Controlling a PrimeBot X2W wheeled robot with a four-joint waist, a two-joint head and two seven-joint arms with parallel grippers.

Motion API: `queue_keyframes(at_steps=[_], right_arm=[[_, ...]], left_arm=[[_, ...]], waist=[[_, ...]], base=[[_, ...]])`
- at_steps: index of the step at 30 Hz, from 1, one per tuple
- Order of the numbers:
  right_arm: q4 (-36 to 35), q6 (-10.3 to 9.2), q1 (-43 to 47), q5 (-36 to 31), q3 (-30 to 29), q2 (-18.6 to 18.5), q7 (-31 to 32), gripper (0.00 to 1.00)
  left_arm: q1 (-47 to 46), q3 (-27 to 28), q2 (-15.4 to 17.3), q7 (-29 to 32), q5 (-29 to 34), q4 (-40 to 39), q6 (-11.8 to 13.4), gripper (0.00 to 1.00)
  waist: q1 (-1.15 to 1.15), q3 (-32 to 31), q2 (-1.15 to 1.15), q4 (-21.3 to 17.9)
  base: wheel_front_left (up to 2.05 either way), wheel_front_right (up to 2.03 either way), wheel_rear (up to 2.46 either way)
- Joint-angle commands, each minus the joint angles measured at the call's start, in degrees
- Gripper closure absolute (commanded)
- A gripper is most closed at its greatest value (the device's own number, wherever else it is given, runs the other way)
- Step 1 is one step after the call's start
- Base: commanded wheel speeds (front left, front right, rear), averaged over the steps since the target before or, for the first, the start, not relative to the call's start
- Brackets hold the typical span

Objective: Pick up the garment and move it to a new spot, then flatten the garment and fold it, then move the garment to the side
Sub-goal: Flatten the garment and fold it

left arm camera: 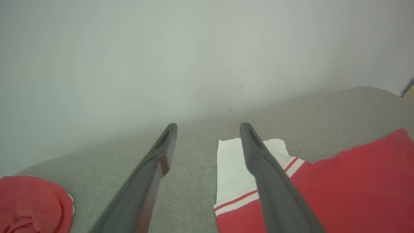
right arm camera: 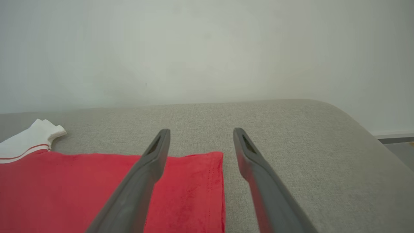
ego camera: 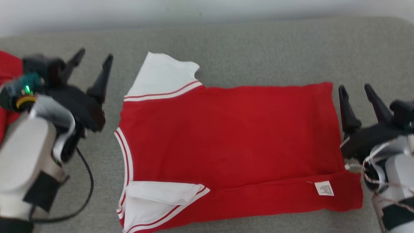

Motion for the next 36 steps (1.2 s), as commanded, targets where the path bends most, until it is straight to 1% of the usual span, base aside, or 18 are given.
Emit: queue_keyframes(at_steps=[1, 6, 8, 12, 16, 21, 25, 36], right_arm=[[0.64, -0.16, -1.84, 0.35, 0.42, -0.46, 0.46, 0.0], [4.39, -0.16, -9.07, 0.81, 2.69, -0.94, 3.32, 0.0], [5.79, -0.16, -11.68, 1.07, 3.84, -0.81, 4.42, 0.0], [8.76, -0.16, -15.44, 1.97, 5.58, -0.01, 6.74, 0.0], [11.41, -0.16, -18.48, 3.31, 6.8, 0.8, 8.44, 0.0], [13.56, -0.16, -21.1, 5.18, 9.63, 1.91, 9.43, 0.0], [14.6, -0.16, -22.67, 6.52, 11.65, 2.54, 9.17, 0.0], [16.54, -0.16, -25.83, 8.7, 15.42, 2.8, 8.03, 0.0]], left_arm=[[-2.29, -1.06, 0.42, 1.0, -1.22, 0.9, 0.08, 0.0], [-11.37, -6.55, 2.51, 4.7, -5.57, 5.39, 0.09, 0.0], [-14.6, -10.0, 3.66, 5.8, -5.71, 6.39, 0.09, 0.0], [-19.35, -14.13, 4.49, 7.69, -8.77, 9.54, 0.08, 0.0], [-23.23, -17.87, 4.94, 8.68, -10.54, 12.52, 0.08, 0.0], [-26.03, -20.99, 5.51, 10.24, -13.52, 17.18, 0.09, 0.0], [-27.68, -22.49, 5.91, 10.22, -15.09, 20.29, 0.09, 0.0], [-29.02, -27.42, 5.31, 9.93, -18.57, 23.69, 0.09, 0.0]], waist=[[-0.02, 5.93, -0.01, -2.92], [-0.02, 9.57, -0.01, -4.63], [-0.02, 10.79, -0.01, -5.46], [-0.02, 12.55, -0.01, -6.78], [-0.02, 13.91, -0.01, -7.87], [-0.02, 15.26, -0.01, -9.45], [-0.02, 16.27, -0.01, -10.53], [-0.02, 18.08, -0.01, -11.0]], base=[[0.0, 0.0, 0.0], [0.0, 0.0, 0.0], [0.0, 0.0, 0.0], [0.0, 0.0, 0.0], [0.0, 0.0, 0.0], [0.0, 0.0, 0.0], [0.0, 0.0, 0.0], [0.0, 0.0, 0.0]])
